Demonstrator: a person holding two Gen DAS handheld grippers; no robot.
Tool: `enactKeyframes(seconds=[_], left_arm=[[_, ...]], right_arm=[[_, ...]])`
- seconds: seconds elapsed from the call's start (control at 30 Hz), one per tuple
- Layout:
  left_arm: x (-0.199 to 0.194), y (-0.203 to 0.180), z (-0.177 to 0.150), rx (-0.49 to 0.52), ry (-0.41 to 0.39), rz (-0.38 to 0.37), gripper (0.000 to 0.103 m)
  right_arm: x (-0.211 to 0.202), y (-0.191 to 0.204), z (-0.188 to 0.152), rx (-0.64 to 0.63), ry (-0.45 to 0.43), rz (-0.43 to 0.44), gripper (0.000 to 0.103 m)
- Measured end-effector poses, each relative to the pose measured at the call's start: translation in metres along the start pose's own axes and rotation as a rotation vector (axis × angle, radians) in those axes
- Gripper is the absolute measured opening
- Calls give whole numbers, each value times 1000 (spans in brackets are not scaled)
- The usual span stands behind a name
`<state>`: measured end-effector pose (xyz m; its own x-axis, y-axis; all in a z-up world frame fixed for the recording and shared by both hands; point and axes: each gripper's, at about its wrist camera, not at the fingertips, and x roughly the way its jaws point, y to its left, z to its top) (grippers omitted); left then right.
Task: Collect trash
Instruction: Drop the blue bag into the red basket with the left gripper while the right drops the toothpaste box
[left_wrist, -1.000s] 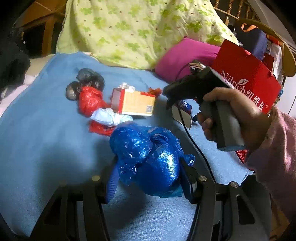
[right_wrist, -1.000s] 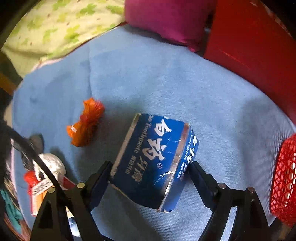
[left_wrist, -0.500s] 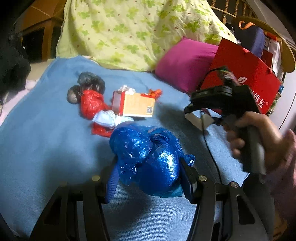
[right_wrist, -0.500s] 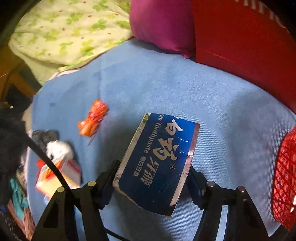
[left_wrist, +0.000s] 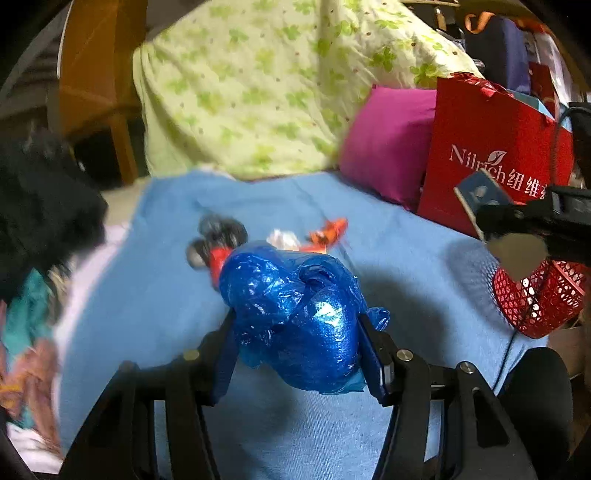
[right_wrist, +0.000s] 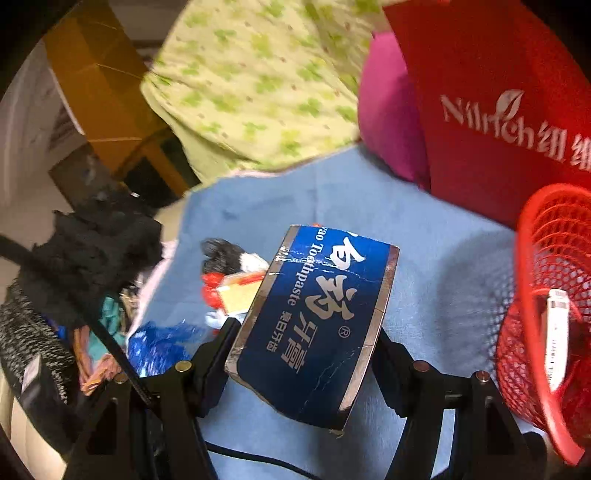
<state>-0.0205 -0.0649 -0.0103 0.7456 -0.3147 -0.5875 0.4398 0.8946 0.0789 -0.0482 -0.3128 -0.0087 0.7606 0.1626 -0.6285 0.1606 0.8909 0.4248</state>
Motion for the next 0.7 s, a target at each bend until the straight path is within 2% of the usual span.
enactKeyframes(seconds=[0.2,0.47,0.7], left_arm=[[-34,-28,24,64,-52,55,60],[-62,-60,45,125,-107,73,60],[-75,-86,57,186,-134,75,60]], right_arm=[[-48,-1,-2,-21,-85,21,71],[-95,-7,-1,-40,-171,28,71],[-119,-24,0,-13,-226,31,71]])
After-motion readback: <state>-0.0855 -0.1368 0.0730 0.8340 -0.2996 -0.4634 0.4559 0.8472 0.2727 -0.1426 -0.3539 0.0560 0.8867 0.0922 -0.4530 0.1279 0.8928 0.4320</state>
